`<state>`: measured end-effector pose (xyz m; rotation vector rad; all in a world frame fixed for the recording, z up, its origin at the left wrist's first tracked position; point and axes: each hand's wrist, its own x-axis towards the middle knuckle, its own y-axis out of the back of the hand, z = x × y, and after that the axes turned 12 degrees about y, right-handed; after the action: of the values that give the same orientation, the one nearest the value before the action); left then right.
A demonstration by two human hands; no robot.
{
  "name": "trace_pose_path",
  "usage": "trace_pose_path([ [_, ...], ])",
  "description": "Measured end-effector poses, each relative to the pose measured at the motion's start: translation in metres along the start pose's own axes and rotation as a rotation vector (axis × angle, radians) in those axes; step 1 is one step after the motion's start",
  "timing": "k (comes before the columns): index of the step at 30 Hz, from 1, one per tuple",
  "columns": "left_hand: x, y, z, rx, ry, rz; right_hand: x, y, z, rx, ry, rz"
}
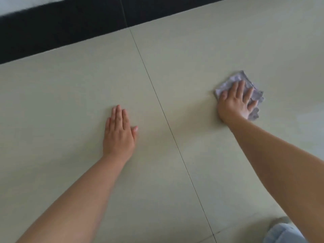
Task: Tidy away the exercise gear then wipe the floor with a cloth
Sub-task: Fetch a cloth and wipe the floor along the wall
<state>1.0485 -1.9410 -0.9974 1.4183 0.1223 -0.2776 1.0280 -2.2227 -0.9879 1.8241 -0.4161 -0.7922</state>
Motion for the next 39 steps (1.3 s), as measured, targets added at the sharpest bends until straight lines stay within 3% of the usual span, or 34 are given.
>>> trace_pose_path([
  [4,0.003,-0.001,0.000,0.023,-0.008,-0.016,-0.041,-0.043,-0.090,-0.040,0.474,-0.114],
  [7,0.002,-0.002,-0.002,0.047,-0.036,-0.007,-0.105,-0.058,-0.064,-0.160,0.687,-0.173],
  [10,0.003,-0.003,-0.003,0.029,-0.040,0.012,-0.113,-0.046,-0.008,-0.225,0.617,-0.176],
  [13,0.004,-0.006,-0.007,0.025,-0.055,0.034,-0.051,-0.017,0.011,-0.169,0.322,-0.047],
  [15,0.005,-0.008,-0.007,0.029,-0.057,0.059,0.005,0.004,0.000,-0.127,0.144,-0.005],
  [18,0.007,-0.010,-0.006,0.018,-0.056,0.104,0.063,0.010,-0.053,-0.108,0.135,-0.019],
  [23,0.008,-0.015,-0.009,0.031,-0.076,0.193,0.032,-0.031,-0.163,-0.123,0.632,-0.161],
  [26,0.008,-0.020,-0.012,0.018,-0.094,0.244,-0.037,-0.055,-0.137,-0.183,0.861,-0.221],
  [28,0.009,-0.021,-0.013,0.004,-0.098,0.264,-0.066,-0.049,-0.083,-0.247,0.809,-0.152],
  [32,0.009,-0.019,-0.013,-0.005,-0.086,0.222,-0.031,-0.010,-0.012,-0.204,0.378,-0.086],
  [35,0.008,-0.018,-0.013,0.000,-0.078,0.187,0.040,0.011,-0.038,-0.176,0.173,-0.003],
  [37,0.009,-0.018,-0.013,-0.001,-0.082,0.184,0.081,0.013,-0.080,-0.158,0.191,-0.019],
  [39,0.009,-0.019,-0.014,0.006,-0.088,0.182,0.097,0.002,-0.130,-0.190,0.329,-0.097],
])
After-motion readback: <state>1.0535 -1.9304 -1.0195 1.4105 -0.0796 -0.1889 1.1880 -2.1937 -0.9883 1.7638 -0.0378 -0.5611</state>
